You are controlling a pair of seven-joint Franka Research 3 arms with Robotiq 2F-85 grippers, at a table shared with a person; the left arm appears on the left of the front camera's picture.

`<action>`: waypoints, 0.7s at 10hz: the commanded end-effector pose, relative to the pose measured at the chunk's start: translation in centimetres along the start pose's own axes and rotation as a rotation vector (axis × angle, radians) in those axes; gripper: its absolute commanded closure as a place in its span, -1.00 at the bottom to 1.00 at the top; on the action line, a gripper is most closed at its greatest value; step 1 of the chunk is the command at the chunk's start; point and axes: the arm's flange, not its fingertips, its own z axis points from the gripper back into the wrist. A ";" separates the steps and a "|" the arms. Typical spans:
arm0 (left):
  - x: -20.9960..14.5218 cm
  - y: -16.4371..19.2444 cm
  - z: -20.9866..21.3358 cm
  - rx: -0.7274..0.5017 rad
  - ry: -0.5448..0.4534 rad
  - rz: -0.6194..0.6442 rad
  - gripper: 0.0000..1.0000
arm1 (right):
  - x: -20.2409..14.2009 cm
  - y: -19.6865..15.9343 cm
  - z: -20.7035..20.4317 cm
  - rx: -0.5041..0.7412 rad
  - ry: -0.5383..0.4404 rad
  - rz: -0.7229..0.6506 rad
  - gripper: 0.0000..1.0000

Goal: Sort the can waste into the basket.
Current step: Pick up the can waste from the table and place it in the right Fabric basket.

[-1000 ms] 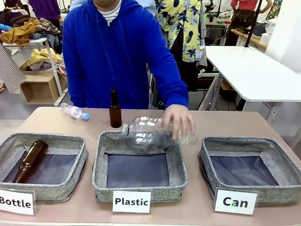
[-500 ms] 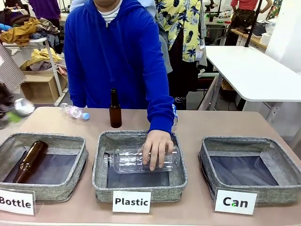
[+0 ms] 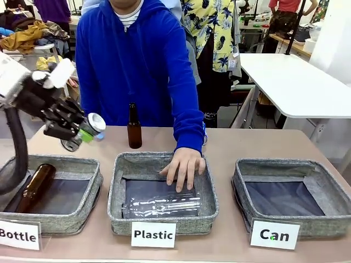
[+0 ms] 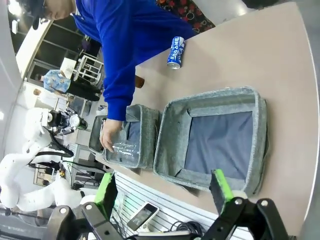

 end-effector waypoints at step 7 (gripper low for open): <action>-7.0 -4.7 8.9 0.060 -0.023 -0.052 0.30 | 1.2 1.9 -1.1 0.007 0.057 0.028 -1.00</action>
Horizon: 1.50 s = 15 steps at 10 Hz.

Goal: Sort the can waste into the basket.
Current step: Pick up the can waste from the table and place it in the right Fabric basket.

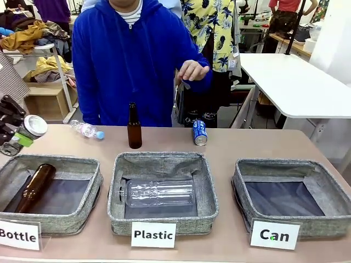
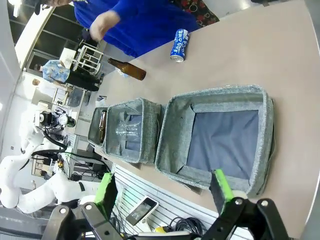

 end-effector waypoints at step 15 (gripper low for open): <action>41.3 2.7 -50.2 -0.226 0.042 -0.422 0.30 | -5.5 -11.3 12.6 0.112 -0.027 -0.054 -1.00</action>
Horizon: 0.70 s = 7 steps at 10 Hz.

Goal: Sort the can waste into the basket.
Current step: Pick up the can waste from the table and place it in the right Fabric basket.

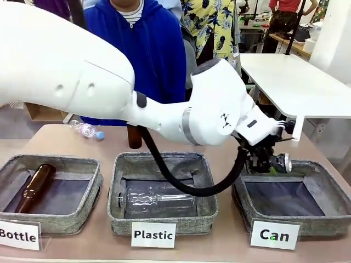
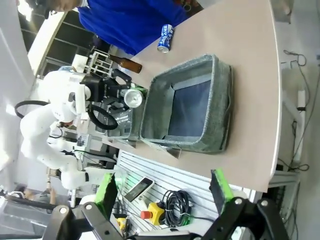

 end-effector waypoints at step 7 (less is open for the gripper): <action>1.5 1.0 -1.2 -0.087 0.023 -0.007 -1.00 | 1.4 -1.5 1.5 0.041 -0.001 -0.013 -1.00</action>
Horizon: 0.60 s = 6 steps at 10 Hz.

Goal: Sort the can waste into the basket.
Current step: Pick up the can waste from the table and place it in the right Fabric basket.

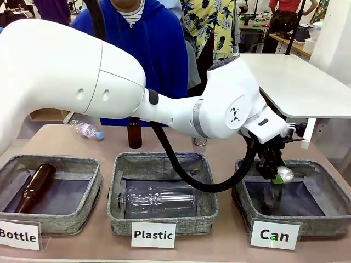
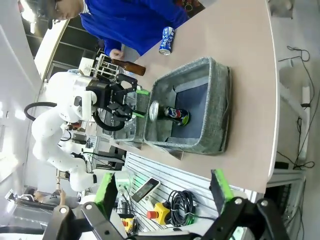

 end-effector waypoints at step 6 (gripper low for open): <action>0.7 -2.2 1.6 -0.015 -0.006 0.023 -1.00 | -0.3 1.0 0.4 -0.005 -0.014 0.055 -1.00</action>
